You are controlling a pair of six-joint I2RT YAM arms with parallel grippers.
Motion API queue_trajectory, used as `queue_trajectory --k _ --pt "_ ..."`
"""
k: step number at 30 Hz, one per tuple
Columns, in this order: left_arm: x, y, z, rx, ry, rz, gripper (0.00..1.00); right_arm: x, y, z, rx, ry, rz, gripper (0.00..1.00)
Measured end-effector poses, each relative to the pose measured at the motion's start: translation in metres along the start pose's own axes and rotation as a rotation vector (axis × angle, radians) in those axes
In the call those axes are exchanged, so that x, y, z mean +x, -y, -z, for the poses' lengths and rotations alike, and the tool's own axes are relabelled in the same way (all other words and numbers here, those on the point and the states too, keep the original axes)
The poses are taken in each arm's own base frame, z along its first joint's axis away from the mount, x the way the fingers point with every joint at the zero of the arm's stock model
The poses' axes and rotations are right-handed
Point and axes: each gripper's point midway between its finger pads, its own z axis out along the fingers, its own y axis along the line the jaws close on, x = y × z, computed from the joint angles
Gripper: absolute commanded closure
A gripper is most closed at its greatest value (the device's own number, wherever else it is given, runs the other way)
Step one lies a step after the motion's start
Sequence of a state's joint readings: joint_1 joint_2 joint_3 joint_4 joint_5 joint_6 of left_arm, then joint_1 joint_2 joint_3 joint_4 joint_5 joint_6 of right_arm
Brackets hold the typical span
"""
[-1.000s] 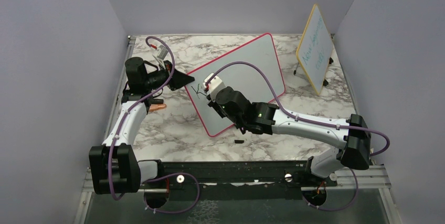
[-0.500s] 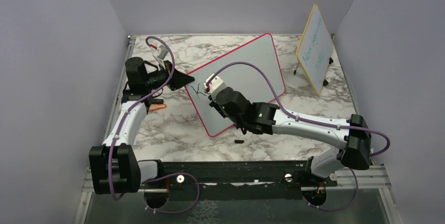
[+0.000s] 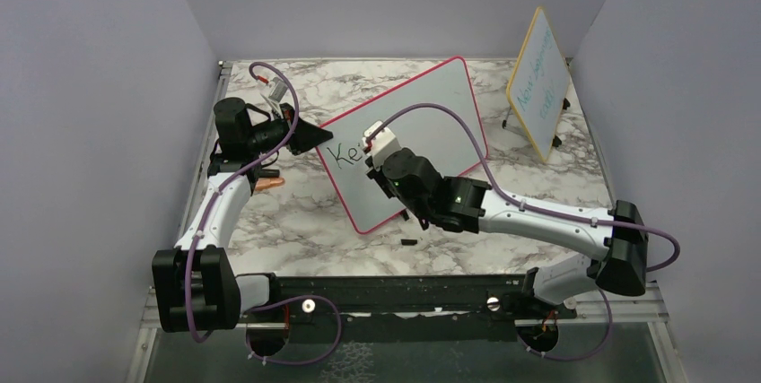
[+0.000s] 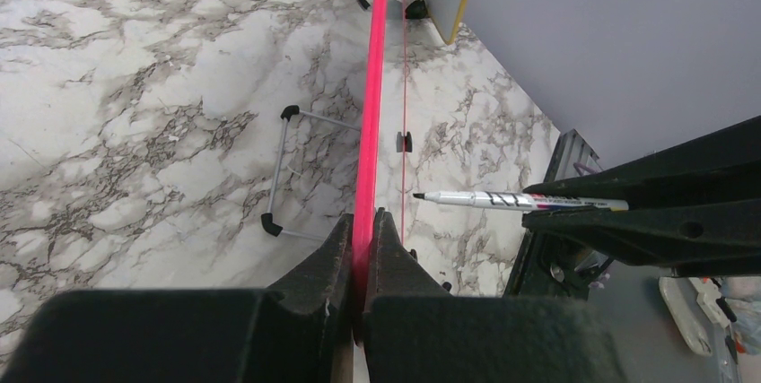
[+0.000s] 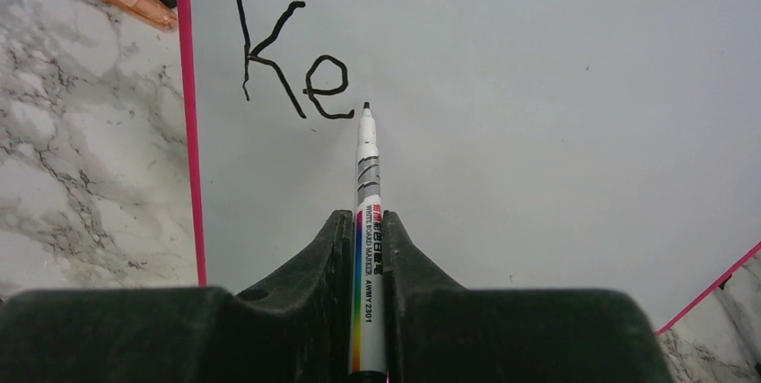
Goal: Write a sentence on the whiteboard
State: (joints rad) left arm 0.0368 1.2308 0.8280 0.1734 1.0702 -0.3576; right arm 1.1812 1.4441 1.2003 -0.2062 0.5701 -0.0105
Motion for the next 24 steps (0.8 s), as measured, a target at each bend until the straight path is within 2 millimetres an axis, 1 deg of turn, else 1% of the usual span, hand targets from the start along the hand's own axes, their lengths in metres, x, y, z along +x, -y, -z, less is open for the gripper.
queue_trajectory --k 5,12,24 --pt "0.0 0.0 0.0 0.0 0.0 0.0 1.0 -0.011 0.01 0.004 0.013 0.037 -0.031 1.0" --pt "0.0 0.0 0.0 0.0 0.0 0.0 1.0 -0.012 0.014 0.001 0.013 0.038 -0.041 1.0" --pt "0.0 0.0 0.0 0.0 0.0 0.001 1.0 -0.005 0.006 -0.006 -0.019 0.019 -0.031 1.0"
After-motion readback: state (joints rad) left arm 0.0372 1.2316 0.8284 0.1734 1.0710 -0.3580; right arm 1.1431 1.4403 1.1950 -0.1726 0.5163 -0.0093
